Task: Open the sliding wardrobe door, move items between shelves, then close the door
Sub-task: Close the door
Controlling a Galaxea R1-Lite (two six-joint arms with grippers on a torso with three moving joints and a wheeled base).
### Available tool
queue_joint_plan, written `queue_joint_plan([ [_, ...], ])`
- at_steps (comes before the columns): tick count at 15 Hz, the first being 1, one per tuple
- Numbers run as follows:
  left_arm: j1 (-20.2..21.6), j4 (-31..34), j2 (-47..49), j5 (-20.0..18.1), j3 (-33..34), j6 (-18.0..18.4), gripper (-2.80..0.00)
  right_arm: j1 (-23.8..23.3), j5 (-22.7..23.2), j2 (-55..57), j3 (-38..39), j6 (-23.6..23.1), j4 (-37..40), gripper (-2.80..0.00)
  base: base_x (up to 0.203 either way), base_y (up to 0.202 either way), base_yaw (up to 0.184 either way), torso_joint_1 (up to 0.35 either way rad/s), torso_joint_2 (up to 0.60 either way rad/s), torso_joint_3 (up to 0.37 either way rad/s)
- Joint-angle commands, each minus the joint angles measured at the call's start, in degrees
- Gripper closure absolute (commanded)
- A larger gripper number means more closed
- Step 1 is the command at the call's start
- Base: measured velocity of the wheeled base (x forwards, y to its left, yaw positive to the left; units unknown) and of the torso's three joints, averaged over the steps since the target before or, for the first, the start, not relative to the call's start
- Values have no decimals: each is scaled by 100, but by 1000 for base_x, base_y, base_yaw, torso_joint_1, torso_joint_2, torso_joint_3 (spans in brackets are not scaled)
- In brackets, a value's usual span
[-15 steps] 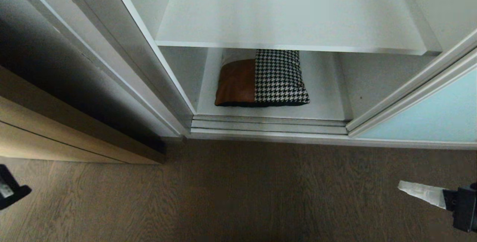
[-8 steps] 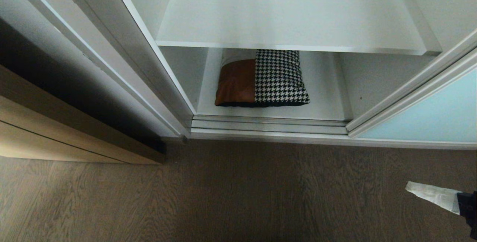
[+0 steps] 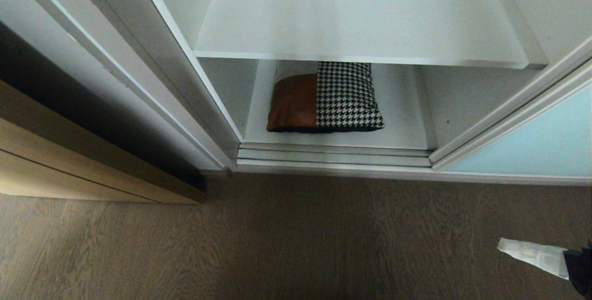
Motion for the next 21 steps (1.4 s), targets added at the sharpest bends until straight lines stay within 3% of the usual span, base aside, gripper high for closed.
queue_joint_plan([
  [1, 2, 134, -545, -835, 8, -70, 0, -2, 23, 41, 7, 15, -10, 0, 0, 0, 0, 0, 0, 0],
  [5, -6, 1025, -562, -1139, -81, -225, 0, -6, 32, 158, 56, 18, -60, 0, 0, 0, 0, 0, 0, 0],
  [8, -7, 730, -563, -1124, -2, -367, 0, -5, 55, 176, 134, 18, -63, 0, 0, 0, 0, 0, 0, 0],
  [15, -14, 720, -563, -1123, 16, -377, 0, 3, 46, -264, 232, -46, -27, 0, 0, 0, 0, 0, 0, 0],
  [21, -7, 720, -563, -1123, 16, -377, 0, 369, -1183, -1222, 142, -156, 29, 0, 0, 0, 0, 0, 0, 0],
])
